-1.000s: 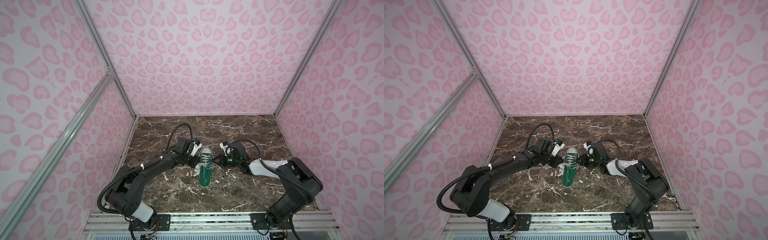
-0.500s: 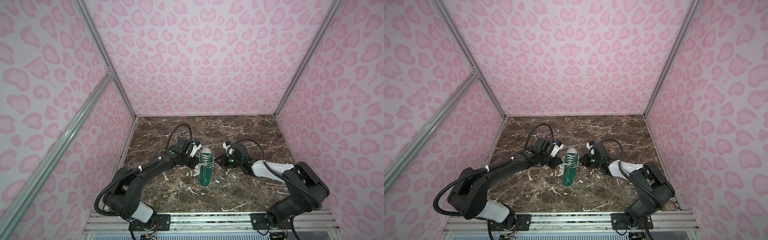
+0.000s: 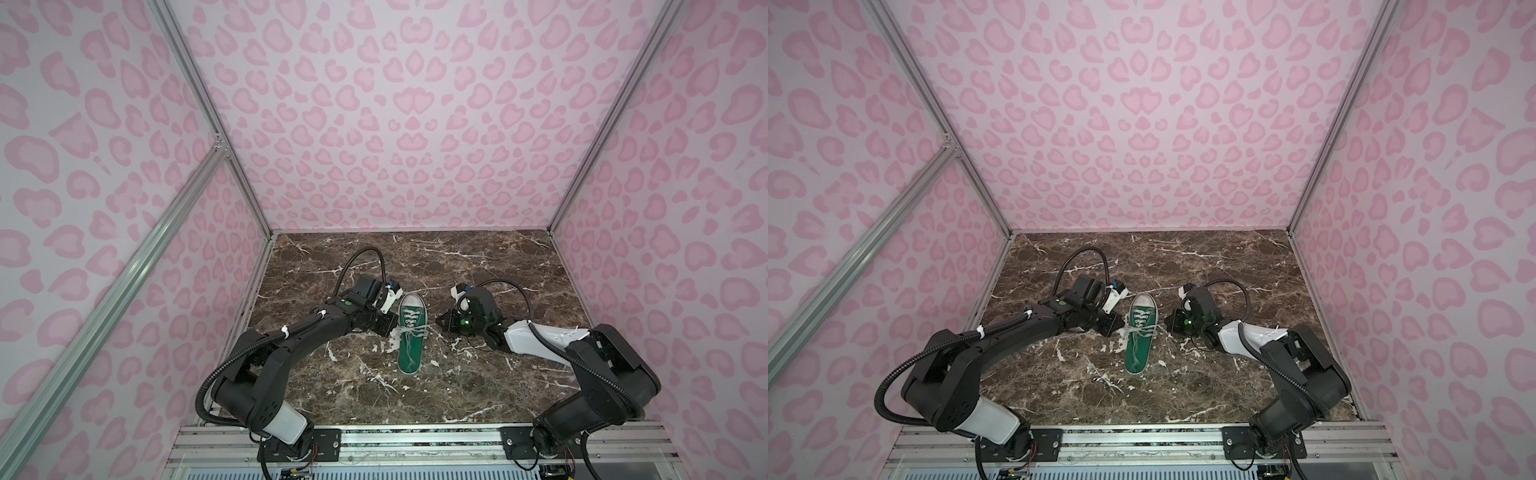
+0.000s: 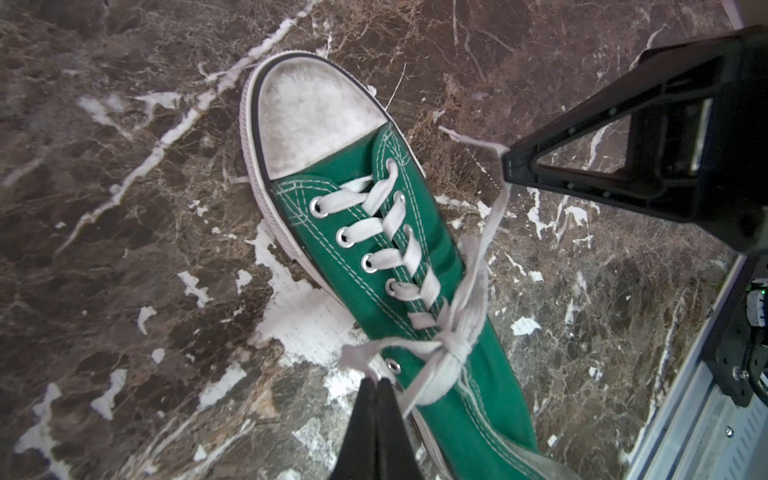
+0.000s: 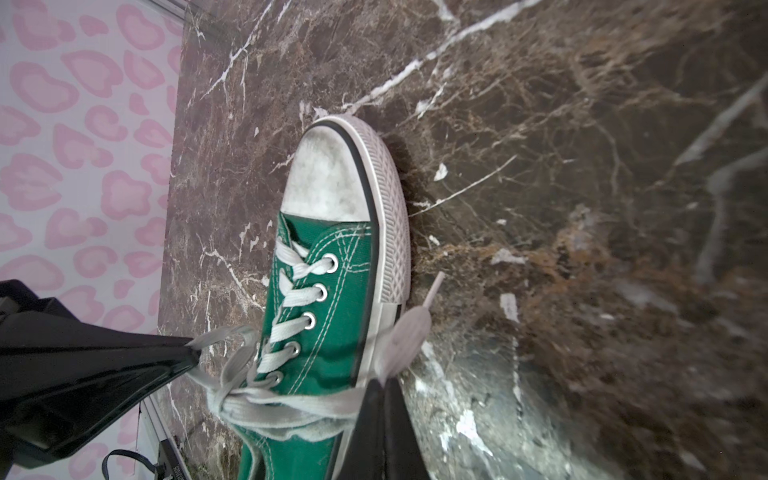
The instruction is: Tie the shoes
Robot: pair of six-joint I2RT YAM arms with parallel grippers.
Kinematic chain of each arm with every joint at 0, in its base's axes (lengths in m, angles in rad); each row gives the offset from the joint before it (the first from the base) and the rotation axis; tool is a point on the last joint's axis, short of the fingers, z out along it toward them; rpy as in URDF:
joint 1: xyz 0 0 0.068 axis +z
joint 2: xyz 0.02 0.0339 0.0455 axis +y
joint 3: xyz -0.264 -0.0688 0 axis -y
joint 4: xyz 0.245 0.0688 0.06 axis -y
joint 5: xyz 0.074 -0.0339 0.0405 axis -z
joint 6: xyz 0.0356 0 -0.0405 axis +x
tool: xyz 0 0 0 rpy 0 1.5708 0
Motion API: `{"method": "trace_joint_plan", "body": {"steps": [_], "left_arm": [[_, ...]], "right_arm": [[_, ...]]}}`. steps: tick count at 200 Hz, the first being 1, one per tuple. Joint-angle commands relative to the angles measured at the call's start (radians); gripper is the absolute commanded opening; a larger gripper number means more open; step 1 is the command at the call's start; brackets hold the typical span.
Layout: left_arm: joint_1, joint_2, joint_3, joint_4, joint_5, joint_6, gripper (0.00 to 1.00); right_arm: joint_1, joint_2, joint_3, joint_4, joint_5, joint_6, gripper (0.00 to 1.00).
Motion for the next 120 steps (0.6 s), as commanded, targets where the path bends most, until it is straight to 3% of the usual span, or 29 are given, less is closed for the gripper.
{"method": "trace_joint_plan", "body": {"steps": [1,120], "left_arm": [[0.002,0.008,0.018,-0.009,0.000,0.015,0.04],[0.014,0.028,0.024,0.007,-0.015,0.010,0.03]], "right_arm": [[0.001,0.013,0.005,-0.001,-0.007,-0.010,0.00],[-0.013,0.020,0.019,-0.058,0.013,-0.007,0.00]]}}
